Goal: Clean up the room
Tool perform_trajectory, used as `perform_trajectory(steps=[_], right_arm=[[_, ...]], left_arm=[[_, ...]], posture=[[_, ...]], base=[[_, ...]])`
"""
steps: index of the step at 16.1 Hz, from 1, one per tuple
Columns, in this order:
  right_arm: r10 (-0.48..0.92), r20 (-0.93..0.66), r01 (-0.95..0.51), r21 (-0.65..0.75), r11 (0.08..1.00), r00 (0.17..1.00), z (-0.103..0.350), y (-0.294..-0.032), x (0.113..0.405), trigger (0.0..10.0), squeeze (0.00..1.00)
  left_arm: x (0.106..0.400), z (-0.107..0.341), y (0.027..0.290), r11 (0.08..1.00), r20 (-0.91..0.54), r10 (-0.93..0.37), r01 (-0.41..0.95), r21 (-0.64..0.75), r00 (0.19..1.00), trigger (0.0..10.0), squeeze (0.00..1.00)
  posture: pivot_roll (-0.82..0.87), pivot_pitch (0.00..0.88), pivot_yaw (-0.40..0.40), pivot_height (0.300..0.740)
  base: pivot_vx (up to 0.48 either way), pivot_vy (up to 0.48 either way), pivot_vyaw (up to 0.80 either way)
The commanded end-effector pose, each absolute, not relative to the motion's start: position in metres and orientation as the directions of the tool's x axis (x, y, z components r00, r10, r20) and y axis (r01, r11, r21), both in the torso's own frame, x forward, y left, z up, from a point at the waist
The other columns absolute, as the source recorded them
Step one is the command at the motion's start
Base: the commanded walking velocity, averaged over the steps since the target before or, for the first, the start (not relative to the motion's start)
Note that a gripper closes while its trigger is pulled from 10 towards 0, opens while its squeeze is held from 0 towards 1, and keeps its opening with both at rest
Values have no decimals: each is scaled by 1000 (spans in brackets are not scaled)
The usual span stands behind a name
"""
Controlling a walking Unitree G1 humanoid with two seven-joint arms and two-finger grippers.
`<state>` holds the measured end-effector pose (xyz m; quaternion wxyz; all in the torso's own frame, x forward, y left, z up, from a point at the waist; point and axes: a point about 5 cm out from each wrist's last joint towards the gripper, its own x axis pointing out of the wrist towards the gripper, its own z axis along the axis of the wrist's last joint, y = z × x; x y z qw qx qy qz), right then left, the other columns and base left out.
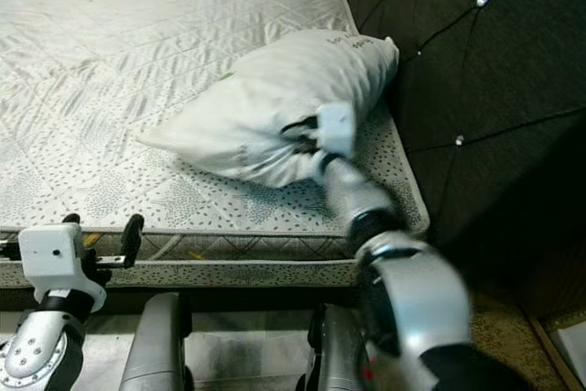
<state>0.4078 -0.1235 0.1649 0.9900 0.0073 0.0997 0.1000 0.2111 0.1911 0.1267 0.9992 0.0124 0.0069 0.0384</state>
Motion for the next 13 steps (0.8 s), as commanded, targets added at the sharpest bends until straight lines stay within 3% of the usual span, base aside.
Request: perform_trajectory(steps=[1, 8, 13], right_arm=[[128, -94, -130, -15, 991, 987, 200, -149, 418, 0, 0], [-37, -41, 28, -205, 978, 998, 231, -227, 414, 0, 0], [-87, -25, 79, -240, 968, 996, 237, -247, 411, 0, 0]], left_arm=[[211, 124, 193, 996, -23, 85, -85, 31, 996, 10000, 0], [217, 123, 194, 996, -12, 83, -82, 33, 997, 10000, 0], [219, 123, 193, 996, -7, 81, -81, 34, 997, 10000, 0]], posture=[[132, 52, -75, 561], [119, 34, -62, 561], [117, 27, -61, 561]], base=[[0, 0, 0], [0, 0, 0], [0, 0, 0]])
